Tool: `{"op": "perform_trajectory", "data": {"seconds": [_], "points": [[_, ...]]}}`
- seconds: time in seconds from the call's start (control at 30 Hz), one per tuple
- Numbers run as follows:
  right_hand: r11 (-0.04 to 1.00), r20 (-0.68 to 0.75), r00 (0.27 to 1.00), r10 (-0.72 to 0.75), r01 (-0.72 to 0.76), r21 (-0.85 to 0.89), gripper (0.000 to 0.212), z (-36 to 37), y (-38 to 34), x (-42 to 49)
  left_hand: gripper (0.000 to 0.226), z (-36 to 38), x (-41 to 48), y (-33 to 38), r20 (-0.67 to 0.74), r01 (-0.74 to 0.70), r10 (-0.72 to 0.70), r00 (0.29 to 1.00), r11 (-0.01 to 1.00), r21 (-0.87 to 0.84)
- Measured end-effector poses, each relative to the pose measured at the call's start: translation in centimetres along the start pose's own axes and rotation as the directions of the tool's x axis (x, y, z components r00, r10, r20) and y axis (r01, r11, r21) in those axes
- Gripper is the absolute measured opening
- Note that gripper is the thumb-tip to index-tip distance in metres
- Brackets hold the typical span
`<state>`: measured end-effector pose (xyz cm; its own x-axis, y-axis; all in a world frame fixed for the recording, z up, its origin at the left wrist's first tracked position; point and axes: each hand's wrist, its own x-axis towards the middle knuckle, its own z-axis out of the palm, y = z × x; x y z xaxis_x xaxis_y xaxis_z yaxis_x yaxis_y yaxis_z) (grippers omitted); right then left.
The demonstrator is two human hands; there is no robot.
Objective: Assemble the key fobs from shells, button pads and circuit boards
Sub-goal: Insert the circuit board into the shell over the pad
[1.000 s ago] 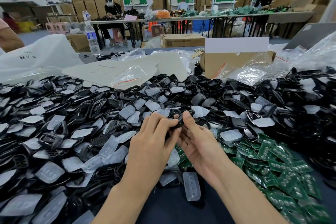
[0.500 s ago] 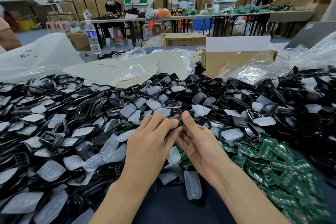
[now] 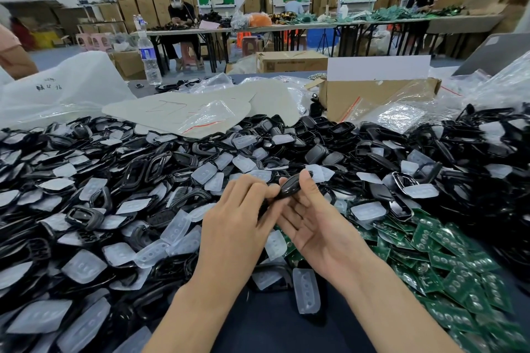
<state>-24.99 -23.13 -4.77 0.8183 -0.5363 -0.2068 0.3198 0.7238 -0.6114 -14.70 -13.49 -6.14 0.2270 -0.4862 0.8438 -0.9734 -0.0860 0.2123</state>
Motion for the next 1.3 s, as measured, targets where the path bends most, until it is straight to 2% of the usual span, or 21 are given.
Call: {"op": "perform_trajectory", "data": {"seconds": [0.13, 0.4, 0.53, 0.63, 0.77, 0.83, 0.93, 1.03, 1.13, 1.3], "points": [[1.0, 0.001, 1.0, 0.009, -0.009, -0.011, 0.036, 0.0, -0.1, 0.0, 0.017, 0.0, 0.1, -0.2, -0.014, -0.037, 0.037, 0.999, 0.999, 0.015], [1.0, -0.041, 0.999, 0.008, -0.008, -0.018, 0.031, -0.1, 0.0, 0.4, 0.011, 0.1, 0.1, -0.5, 0.018, -0.093, 0.092, 0.996, 0.994, 0.063], [1.0, -0.05, 0.999, 0.001, -0.002, -0.011, 0.031, -0.1, 0.0, 0.4, 0.02, 0.0, 0.0, -0.1, 0.024, -0.05, 0.048, 0.999, 0.996, 0.076], [1.0, -0.031, 1.0, -0.002, 0.002, 0.002, 0.039, -0.1, 0.1, 0.2, 0.025, 0.0, 0.1, 0.3, 0.009, -0.014, 0.013, 1.0, 0.998, 0.053], [1.0, 0.015, 1.0, 0.016, -0.016, -0.015, 0.051, 0.1, -0.1, 0.0, 0.028, -0.1, 0.1, 0.4, 0.032, 0.087, -0.086, 0.996, 0.996, -0.016], [0.999, 0.036, 0.999, 0.015, -0.014, -0.035, 0.052, 0.1, -0.3, -0.1, 0.027, -0.1, 0.0, 0.4, 0.079, 0.189, -0.182, 0.98, 0.978, -0.092], [0.999, 0.057, 0.998, -0.017, 0.02, -0.047, 0.033, 0.0, -0.9, -0.2, 0.026, 0.1, 0.0, 0.3, 0.206, 0.367, -0.322, 0.924, 0.896, -0.249], [0.996, 0.086, 0.995, -0.059, 0.064, -0.054, 0.034, -0.4, -1.3, -0.1, 0.023, 0.3, 0.2, 0.6, 0.27, 0.487, -0.409, 0.872, 0.783, -0.387], [0.987, 0.139, 0.985, -0.106, 0.121, -0.107, 0.032, -0.5, -1.1, 0.0, 0.009, 0.3, 0.5, 0.7, 0.277, 0.546, -0.47, 0.838, 0.707, -0.45], [0.95, 0.172, 0.967, -0.187, 0.223, -0.22, 0.022, -0.7, -0.7, 0.0, 0.011, 0.1, 0.6, 0.9, 0.302, 0.568, -0.482, 0.822, 0.666, -0.484]]}}
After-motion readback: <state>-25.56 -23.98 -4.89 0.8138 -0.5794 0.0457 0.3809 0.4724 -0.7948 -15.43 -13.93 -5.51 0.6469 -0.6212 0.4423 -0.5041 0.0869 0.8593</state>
